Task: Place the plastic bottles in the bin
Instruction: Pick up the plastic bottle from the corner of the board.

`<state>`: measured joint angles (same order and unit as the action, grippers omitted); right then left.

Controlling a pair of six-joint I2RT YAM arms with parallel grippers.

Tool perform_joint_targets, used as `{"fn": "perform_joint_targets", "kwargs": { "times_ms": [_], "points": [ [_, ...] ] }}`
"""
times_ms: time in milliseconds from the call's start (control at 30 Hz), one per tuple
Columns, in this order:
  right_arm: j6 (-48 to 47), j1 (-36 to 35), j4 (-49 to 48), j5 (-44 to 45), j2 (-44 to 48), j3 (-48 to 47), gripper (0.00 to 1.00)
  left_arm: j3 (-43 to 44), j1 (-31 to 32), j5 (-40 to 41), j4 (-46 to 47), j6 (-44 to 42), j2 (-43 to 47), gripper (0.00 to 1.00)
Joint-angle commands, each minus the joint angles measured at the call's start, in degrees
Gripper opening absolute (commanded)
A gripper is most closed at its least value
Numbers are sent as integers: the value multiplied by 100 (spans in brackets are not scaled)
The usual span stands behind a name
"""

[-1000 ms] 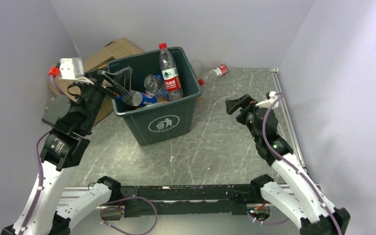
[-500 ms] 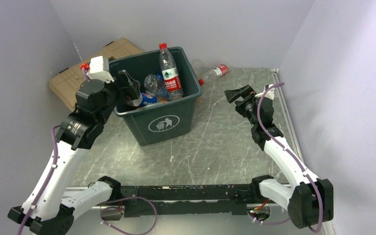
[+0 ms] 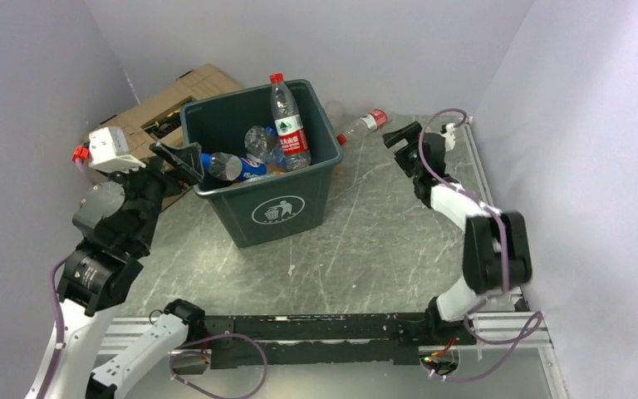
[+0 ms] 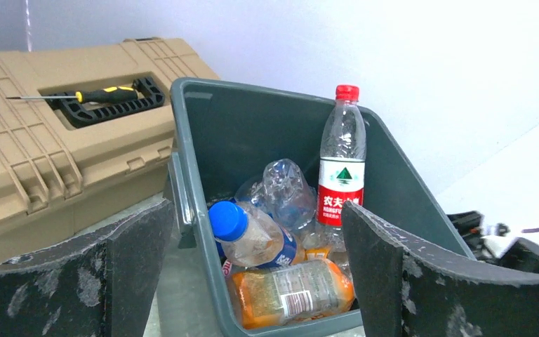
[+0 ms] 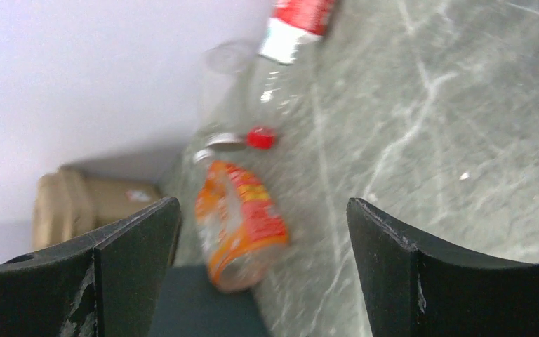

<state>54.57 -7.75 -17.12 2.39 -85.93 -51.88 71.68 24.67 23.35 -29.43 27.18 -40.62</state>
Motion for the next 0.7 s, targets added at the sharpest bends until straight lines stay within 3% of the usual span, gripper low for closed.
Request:
{"fn": "perform_joint_targets", "kwargs": {
  "times_ms": [0, 167, 267, 400, 667],
  "points": [
    [537, 186, -829, -138, -1414, -681, 93, 56, -32, 238, 198, -288, 66, 94],
    [702, 169, -972, -112, -2588, -1644, 93, 153, -32, 268, -10, -253, 231, 93],
    [859, 168, -927, -153, -3174, -2232, 99, 121, -32, 284, -121, -160, 376, 93],
    [1130, 170, -743, -176, -3840, -2915, 100, 74, -32, 248, -320, 62, 573, 92],
    [1580, 129, 263, -187, -4892, -4322, 100, -3, -32, 413, -370, 172, 729, 92]
  ]
}}
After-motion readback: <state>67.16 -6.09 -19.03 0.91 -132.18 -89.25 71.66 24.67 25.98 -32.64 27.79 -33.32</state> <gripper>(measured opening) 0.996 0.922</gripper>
